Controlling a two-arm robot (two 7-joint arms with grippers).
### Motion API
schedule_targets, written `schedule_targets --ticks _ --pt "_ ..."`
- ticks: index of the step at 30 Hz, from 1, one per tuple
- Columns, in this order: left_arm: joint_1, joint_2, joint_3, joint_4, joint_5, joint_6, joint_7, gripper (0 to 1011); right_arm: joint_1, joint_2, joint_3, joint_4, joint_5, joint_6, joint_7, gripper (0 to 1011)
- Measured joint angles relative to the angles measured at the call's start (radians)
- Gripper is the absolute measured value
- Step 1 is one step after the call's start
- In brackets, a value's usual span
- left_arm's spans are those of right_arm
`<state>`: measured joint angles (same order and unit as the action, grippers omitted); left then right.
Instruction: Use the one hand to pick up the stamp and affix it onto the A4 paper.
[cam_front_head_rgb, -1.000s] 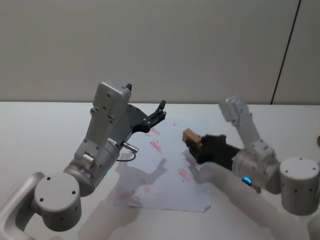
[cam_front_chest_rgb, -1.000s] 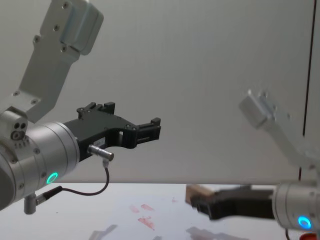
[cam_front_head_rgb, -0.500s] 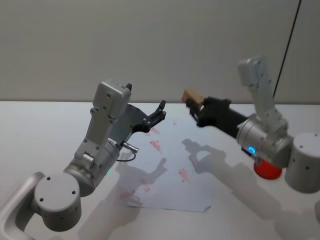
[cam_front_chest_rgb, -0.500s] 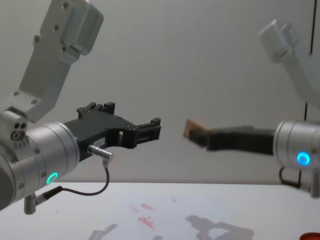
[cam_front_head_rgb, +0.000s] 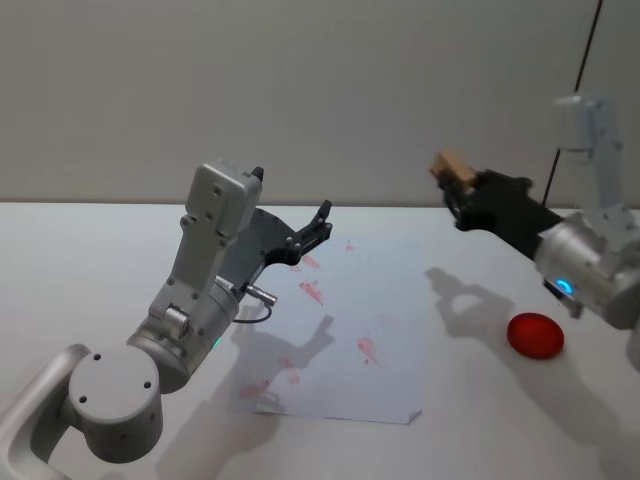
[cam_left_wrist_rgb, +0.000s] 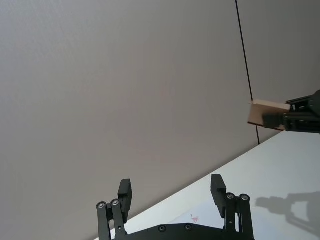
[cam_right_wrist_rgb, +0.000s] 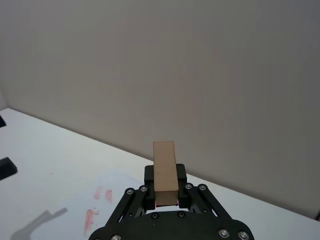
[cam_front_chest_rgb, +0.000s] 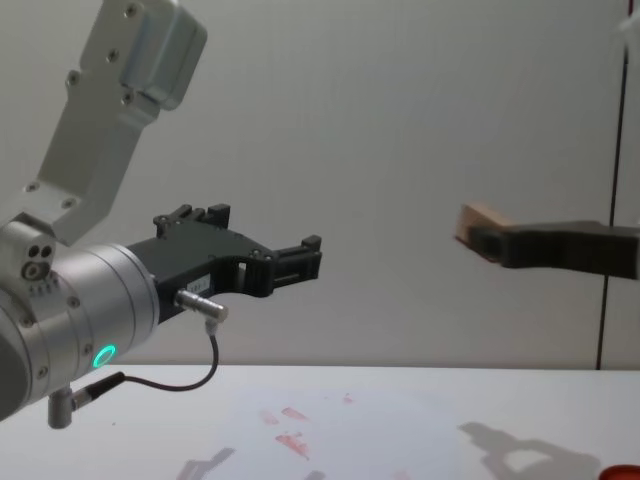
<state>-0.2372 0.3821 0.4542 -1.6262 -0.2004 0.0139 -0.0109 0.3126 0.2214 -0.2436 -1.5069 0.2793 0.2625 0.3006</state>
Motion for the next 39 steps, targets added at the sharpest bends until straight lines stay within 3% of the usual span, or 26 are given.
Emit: schedule_targets --ticks 14,39 --pt "0.000 0.000 0.000 0.000 0.000 0.000 0.000 1003 -0.126 0.085 0.042 -0.101 0.023 0.030 -0.062 221" --pt "0.000 0.000 0.000 0.000 0.000 0.000 0.000 1003 -0.269 0.158 0.068 -0.135 0.018 0.021 -0.117 221"
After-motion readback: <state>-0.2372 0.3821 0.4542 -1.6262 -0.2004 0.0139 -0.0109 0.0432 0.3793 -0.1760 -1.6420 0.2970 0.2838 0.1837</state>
